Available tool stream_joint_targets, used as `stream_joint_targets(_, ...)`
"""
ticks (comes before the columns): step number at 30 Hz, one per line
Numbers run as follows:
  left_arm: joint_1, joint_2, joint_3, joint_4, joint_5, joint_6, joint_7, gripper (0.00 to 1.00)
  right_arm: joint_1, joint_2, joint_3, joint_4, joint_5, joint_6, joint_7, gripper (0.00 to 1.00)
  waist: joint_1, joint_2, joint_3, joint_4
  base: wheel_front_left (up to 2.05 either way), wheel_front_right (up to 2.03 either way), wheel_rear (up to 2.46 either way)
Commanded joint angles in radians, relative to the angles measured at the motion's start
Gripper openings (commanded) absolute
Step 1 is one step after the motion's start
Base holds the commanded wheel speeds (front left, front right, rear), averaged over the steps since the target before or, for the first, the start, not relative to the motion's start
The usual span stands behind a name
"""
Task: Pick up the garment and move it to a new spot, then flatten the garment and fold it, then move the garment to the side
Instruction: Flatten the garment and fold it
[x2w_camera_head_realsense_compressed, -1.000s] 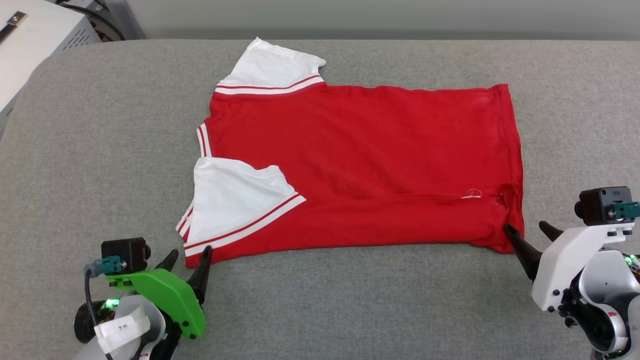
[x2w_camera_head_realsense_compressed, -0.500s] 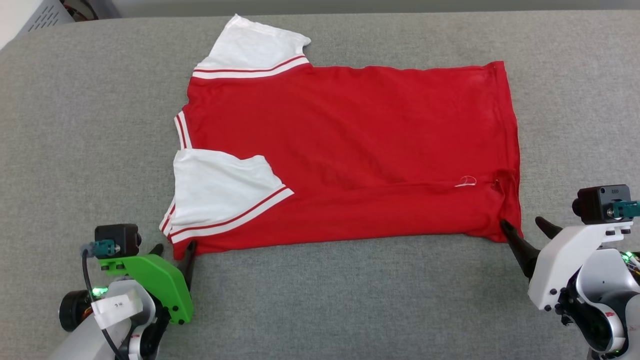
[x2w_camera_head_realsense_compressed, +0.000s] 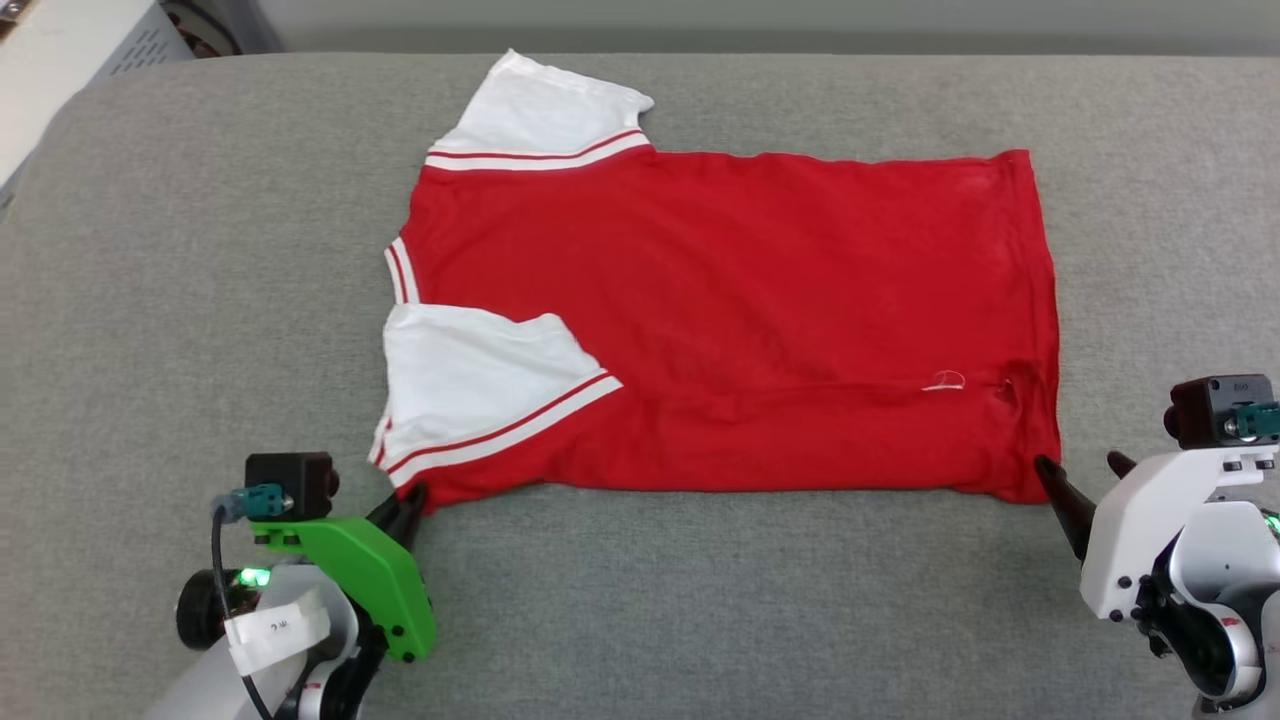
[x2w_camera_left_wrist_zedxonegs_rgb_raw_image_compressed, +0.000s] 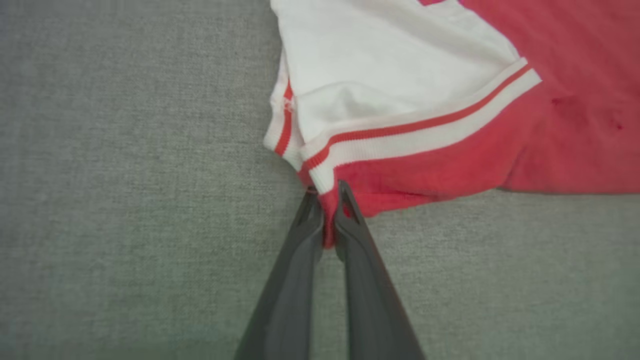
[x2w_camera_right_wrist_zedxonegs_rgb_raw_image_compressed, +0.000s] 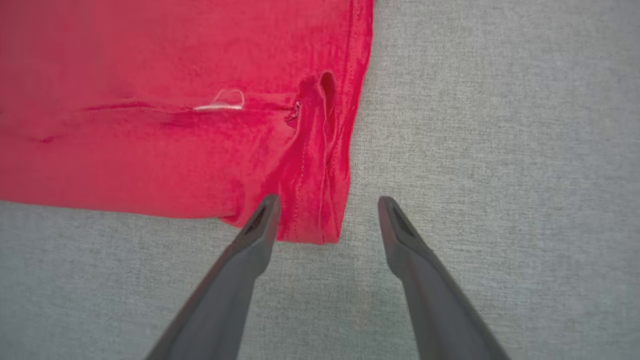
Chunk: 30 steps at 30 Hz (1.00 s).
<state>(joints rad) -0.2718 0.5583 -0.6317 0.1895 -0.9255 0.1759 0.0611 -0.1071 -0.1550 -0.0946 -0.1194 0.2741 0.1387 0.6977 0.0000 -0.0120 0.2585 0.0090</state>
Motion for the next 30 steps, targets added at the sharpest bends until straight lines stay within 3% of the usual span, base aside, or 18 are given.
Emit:
stream_joint_targets(1, 0.011, -0.004, -0.002, -0.026, 0.004, 0.005, -0.006, 0.00, -0.018, 0.003, -0.007, 0.020, -0.014, -0.008, 0.005, 1.00, 0.0000, 0.0120, -0.013, 0.024, 0.00, 0.00, 0.00)
stream_joint_targets(15, 0.016, 0.048, -0.005, -0.227, 0.045, 0.072, 0.024, 0.00, -0.043, 0.032, -0.039, 0.212, -0.050, -0.008, -0.021, 1.00, 0.0000, 0.0120, 0.037, 0.072, 0.00, 0.00, 0.00)
stream_joint_targets(16, 0.016, 0.049, -0.005, -0.231, 0.045, 0.074, 0.026, 0.00, -0.044, 0.032, -0.036, 0.223, -0.051, -0.008, -0.020, 0.51, 0.0000, 0.0120, 0.040, 0.072, 0.00, 0.00, 0.00)
stream_joint_targets(17, 0.016, 0.050, -0.005, -0.233, 0.045, 0.076, 0.028, 0.00, -0.045, 0.032, -0.035, 0.230, -0.052, -0.008, -0.019, 0.38, 0.0000, 0.0120, 0.042, 0.072, 0.00, 0.00, 0.00)
stream_joint_targets(18, 0.017, 0.052, -0.005, -0.235, 0.045, 0.079, 0.030, 0.00, -0.046, 0.032, -0.032, 0.238, -0.053, -0.008, -0.020, 0.00, 0.0000, 0.0120, 0.044, 0.072, 0.00, 0.00, 0.00)
stream_joint_targets(30, 0.049, 0.069, -0.016, -0.203, 0.030, 0.085, 0.053, 0.00, -0.050, 0.001, -0.069, 0.239, -0.039, -0.008, -0.055, 0.00, 0.0000, 0.0120, -0.022, 0.053, 0.00, 0.00, 0.00)
